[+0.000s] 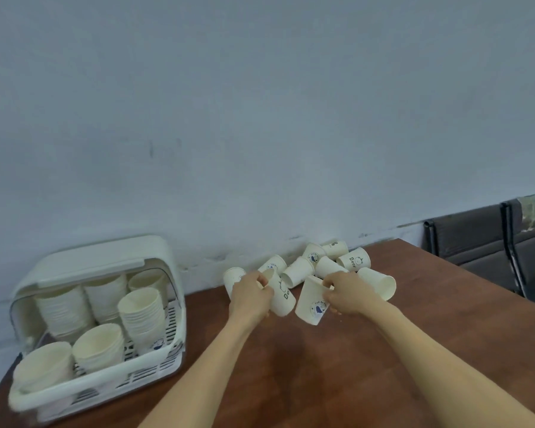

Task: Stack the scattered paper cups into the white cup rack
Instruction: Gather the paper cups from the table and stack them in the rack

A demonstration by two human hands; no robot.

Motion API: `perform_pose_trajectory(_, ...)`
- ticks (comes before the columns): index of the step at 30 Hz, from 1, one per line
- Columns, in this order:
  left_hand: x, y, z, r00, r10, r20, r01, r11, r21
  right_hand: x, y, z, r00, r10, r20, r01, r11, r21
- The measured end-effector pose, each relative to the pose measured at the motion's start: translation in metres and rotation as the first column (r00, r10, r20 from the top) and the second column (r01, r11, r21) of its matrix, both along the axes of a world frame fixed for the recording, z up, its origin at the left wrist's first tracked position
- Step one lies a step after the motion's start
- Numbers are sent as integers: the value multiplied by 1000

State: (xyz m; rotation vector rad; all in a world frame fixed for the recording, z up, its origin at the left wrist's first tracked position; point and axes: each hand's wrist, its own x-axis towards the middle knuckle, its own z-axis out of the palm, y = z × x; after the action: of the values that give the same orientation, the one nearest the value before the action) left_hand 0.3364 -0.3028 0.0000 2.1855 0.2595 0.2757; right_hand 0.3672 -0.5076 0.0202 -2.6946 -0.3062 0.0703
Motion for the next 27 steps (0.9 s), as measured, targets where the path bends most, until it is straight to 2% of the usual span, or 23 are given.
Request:
perform_pose_trajectory(8,-57,59,20,998,27,51,-30,997,67,-37,70,30,987,135,87,-134,991,-18)
perform_pose_trajectory(16,-112,116,36,977,75,199,-102,986,129,-70,150,47,946,270,181,-268,963,-36)
perform_pose_trajectory(27,-175,220,47,932,244,267,-316,910,269,-117,253,44,845,394,362,-421,907,-5)
